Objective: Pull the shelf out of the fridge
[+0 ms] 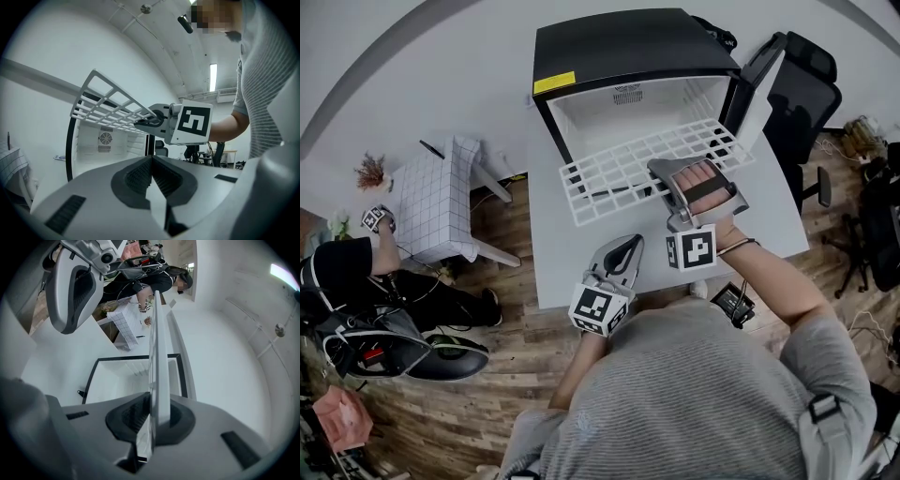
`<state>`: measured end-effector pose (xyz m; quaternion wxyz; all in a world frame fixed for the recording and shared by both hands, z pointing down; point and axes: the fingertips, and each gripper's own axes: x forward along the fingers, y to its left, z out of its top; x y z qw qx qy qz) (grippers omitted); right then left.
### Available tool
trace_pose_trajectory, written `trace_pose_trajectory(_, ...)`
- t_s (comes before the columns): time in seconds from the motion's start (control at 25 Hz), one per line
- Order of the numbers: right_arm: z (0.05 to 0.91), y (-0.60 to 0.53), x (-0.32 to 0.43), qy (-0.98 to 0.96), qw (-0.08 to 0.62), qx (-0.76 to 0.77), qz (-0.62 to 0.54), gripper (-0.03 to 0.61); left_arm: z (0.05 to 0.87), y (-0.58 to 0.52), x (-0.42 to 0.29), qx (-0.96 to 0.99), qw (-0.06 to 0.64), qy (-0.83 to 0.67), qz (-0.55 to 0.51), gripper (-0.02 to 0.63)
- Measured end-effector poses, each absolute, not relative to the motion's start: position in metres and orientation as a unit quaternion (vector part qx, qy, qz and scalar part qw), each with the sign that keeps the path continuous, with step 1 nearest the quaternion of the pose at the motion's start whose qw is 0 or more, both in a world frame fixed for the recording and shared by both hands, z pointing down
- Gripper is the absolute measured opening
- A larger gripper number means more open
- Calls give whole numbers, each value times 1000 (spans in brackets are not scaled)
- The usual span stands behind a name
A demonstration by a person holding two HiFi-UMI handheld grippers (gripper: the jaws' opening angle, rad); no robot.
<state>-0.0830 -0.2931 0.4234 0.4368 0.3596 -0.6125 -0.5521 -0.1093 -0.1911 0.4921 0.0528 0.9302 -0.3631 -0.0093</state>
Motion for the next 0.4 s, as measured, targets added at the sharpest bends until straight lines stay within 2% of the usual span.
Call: trace_pose_trajectory(0.4, 424, -294, -84, -612, 435, 363, -551, 34, 493, -192, -111, 930, 54, -364, -11, 12)
